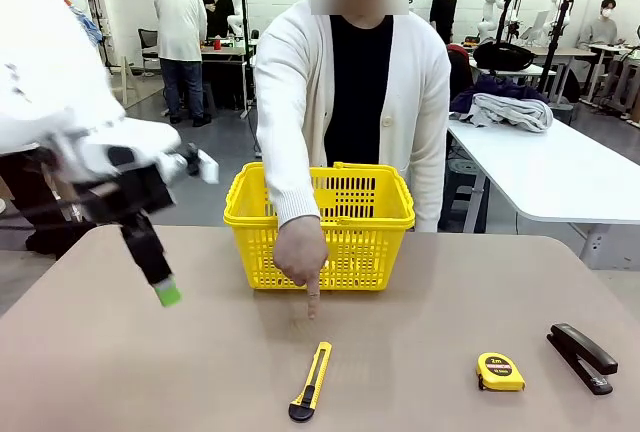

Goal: Place the items the person wants into the basket.
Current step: Pick up the item the person points to and place it in the Market Basket.

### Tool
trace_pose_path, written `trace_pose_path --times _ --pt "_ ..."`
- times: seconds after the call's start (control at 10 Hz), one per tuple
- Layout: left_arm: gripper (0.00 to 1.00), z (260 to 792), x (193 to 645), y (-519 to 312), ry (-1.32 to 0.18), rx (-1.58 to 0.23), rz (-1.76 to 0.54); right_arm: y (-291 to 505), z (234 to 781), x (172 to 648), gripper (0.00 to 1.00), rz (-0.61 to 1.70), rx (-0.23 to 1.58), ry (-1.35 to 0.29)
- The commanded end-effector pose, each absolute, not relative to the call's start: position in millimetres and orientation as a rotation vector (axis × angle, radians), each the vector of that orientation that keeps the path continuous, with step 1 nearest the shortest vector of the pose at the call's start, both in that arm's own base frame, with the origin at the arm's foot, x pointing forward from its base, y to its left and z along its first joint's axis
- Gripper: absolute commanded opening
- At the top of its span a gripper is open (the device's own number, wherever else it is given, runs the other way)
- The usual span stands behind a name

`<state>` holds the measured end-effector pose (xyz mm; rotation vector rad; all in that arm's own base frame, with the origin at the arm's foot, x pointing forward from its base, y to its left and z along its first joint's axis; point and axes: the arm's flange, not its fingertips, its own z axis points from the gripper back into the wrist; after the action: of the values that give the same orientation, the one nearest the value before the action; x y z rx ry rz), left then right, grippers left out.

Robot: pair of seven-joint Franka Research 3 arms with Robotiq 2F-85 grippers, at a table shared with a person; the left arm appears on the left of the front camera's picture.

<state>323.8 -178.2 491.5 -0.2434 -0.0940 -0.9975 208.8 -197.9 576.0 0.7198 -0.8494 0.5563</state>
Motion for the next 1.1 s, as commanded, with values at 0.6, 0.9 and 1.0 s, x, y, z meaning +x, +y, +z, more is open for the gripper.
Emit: trace_pose_path --times 0.6,0.9,1.0 --pt "1.00 430.5 345.5 -221.3 -0.014 -0.214 -0.969 -197.8 576.5 210.7 1.00 0.566 0.736 -0.876" --pt "1.00 430.5 345.5 -221.3 -0.014 -0.214 -0.969 -197.8 576.5 210.7 1.00 0.566 0.736 -0.876" --pt "1.00 431.2 346.5 -221.9 -0.023 -0.229 -0.972 -197.8 576.5 210.7 1.00 0.566 0.736 -0.876"
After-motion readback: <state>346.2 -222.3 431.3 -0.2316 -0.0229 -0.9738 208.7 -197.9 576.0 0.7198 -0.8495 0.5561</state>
